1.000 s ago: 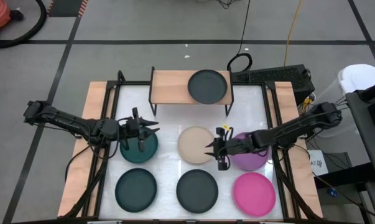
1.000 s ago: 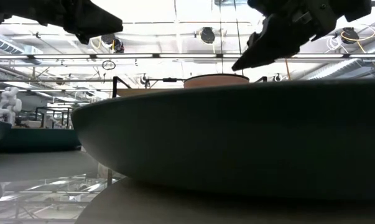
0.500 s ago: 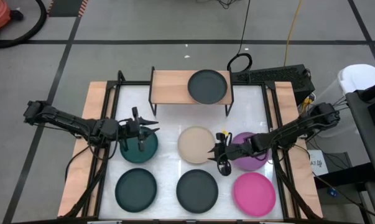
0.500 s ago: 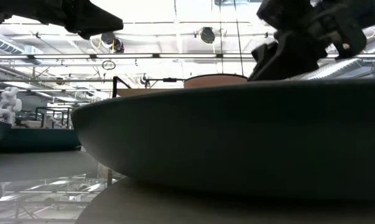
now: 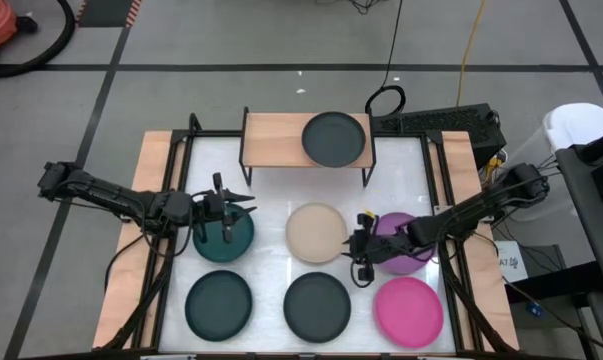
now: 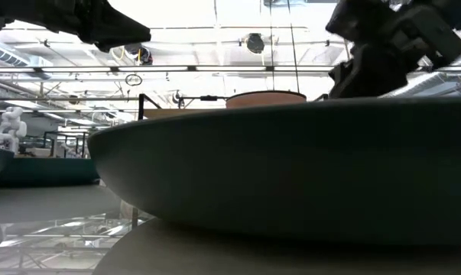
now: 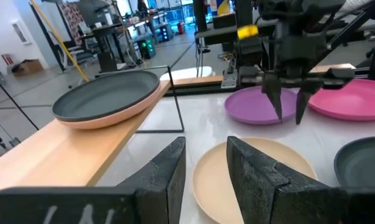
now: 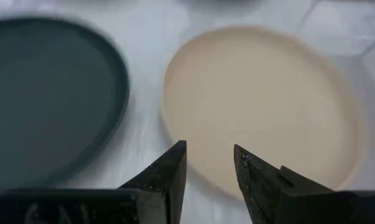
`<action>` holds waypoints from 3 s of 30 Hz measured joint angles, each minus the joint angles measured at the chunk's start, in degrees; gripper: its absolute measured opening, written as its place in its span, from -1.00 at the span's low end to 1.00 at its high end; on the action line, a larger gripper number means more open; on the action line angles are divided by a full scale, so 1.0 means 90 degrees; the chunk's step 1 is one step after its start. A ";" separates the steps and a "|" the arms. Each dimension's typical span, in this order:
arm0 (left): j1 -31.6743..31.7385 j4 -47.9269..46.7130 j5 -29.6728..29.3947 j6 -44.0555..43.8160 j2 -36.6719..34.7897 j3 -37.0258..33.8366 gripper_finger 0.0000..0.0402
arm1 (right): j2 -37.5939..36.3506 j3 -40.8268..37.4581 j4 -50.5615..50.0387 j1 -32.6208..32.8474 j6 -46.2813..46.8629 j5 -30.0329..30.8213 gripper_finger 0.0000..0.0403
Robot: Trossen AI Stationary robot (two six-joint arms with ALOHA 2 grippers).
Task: Place and stack plates onto a shelf
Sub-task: Stack the purple plate on top of the black plate on the shelf
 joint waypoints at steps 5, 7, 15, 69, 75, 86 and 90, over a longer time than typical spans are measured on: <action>0.0000 -0.0031 0.0000 -0.0153 0.0001 0.0000 -0.39 | -0.0118 0.0299 -0.0364 0.0102 0.0068 0.0671 -0.42; -0.0006 -0.0036 0.0000 -0.0184 0.0000 -0.0001 -0.39 | -0.0108 0.0582 -0.0912 0.0150 0.0247 0.0842 -0.42; -0.0005 -0.0098 0.0001 -0.0326 0.0000 -0.0002 -0.39 | 0.0181 0.1432 -0.3295 0.0373 0.1834 0.1296 -0.50; -0.0308 -0.0612 0.0075 -0.1156 0.0002 -0.0002 -0.39 | 0.1135 0.0615 -0.4561 -0.0118 0.5628 -0.0867 -0.72; -0.0308 -0.0618 0.0073 -0.1156 0.0002 -0.0002 -0.39 | 0.1130 0.0560 -0.4545 -0.0118 0.5568 -0.0862 -0.73; -0.0308 -0.0634 0.0071 -0.1156 0.0001 -0.0002 -0.39 | 0.1174 0.1073 -0.5762 -0.0127 0.5435 -0.0476 -0.98; -0.0308 -0.0648 0.0070 -0.1156 0.0002 -0.0002 -0.39 | 0.1170 0.1543 -0.6226 -0.0101 0.5484 0.0018 -0.99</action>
